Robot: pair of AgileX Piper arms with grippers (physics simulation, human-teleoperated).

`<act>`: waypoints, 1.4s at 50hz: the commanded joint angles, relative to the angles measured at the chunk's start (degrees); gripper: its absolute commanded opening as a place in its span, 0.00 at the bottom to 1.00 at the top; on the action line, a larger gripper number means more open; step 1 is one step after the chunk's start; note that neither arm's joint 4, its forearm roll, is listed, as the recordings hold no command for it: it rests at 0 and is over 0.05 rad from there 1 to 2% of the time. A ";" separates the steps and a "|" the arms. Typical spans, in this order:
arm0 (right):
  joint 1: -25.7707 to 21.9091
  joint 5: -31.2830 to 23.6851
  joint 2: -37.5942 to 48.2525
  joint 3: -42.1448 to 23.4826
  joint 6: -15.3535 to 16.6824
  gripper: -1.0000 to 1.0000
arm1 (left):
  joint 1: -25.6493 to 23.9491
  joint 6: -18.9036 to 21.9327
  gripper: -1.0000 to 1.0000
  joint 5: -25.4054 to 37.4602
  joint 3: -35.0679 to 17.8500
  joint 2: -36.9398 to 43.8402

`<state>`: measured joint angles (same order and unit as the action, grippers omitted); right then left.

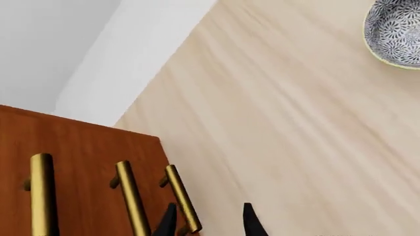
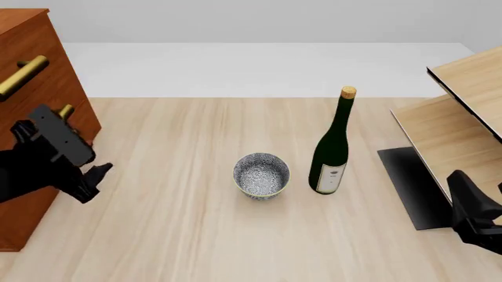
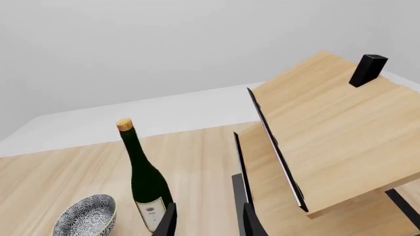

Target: Close the bottom drawer of the cabinet and open the top drawer.

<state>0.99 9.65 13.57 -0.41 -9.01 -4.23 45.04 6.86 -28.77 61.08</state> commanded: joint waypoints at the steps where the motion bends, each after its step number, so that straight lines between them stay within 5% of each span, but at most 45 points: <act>1: 0.09 0.01 0.07 -0.06 -0.20 1.00 | 1.39 9.12 1.00 -4.53 2.26 -2.69; 16: 0.24 0.32 0.46 -0.03 -0.37 1.00 | 5.27 22.26 1.00 -10.46 4.34 -6.61; 46: 0.37 0.73 0.85 0.03 -0.42 1.00 | 9.23 28.50 1.00 -8.40 -5.92 -8.36; 70: 0.35 0.01 0.12 -0.03 -0.36 1.00 | 12.84 36.03 1.00 -13.50 -4.06 -7.71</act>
<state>1.32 9.92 13.97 -0.43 -9.38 7.02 78.02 -4.12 -34.14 52.84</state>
